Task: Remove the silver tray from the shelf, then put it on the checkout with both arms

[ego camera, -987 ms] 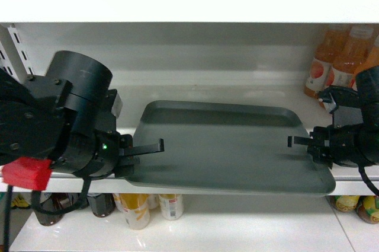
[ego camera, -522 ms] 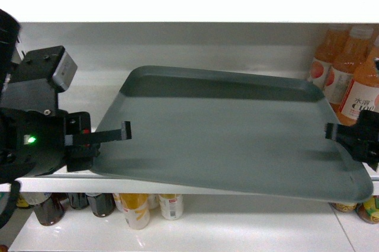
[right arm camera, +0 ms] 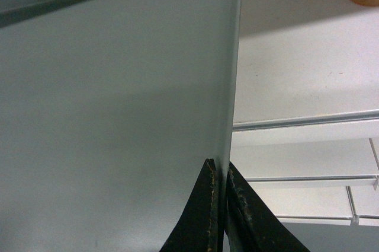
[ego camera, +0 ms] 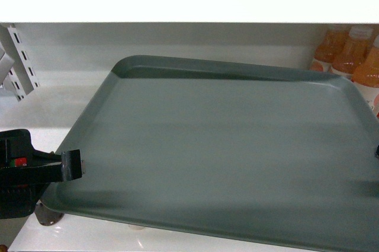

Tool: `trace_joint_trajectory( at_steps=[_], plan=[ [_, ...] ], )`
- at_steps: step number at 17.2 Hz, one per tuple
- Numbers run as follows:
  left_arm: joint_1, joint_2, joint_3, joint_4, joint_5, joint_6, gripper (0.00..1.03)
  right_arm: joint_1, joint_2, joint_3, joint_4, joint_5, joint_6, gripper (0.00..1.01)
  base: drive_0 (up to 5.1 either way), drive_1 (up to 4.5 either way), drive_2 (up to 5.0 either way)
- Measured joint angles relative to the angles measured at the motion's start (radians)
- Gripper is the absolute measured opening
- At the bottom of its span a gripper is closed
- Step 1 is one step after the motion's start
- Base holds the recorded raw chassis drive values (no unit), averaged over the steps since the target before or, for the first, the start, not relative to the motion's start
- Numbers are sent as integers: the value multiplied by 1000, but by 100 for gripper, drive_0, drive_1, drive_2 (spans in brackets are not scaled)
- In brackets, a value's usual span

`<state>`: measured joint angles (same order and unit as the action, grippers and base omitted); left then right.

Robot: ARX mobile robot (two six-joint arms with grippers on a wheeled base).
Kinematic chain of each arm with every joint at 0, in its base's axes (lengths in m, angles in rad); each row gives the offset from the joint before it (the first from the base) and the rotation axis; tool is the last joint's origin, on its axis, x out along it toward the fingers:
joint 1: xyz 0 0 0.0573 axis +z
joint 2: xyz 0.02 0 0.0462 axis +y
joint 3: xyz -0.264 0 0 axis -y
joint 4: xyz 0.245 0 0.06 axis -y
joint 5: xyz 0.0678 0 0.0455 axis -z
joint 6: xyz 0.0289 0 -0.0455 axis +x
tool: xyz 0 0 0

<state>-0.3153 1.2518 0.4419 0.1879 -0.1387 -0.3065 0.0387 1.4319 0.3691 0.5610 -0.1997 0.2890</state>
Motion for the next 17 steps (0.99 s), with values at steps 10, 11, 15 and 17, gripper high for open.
trace_joint_trajectory(
  at_steps=[10, 11, 15, 17],
  plan=[
    [0, 3, 0, 6, 0, 0, 2, 0, 2, 0, 4, -1, 3, 4, 6, -336, 348],
    [0, 3, 0, 3, 0, 0, 2, 0, 2, 0, 1, -1, 3, 4, 9, -417, 435],
    [0, 2, 0, 2, -1, 0, 2, 0, 2, 0, 1, -2, 3, 4, 10, -416, 436],
    [0, 2, 0, 5, -5, 0, 2, 0, 2, 0, 2, -3, 5, 4, 7, -419, 433]
  ],
)
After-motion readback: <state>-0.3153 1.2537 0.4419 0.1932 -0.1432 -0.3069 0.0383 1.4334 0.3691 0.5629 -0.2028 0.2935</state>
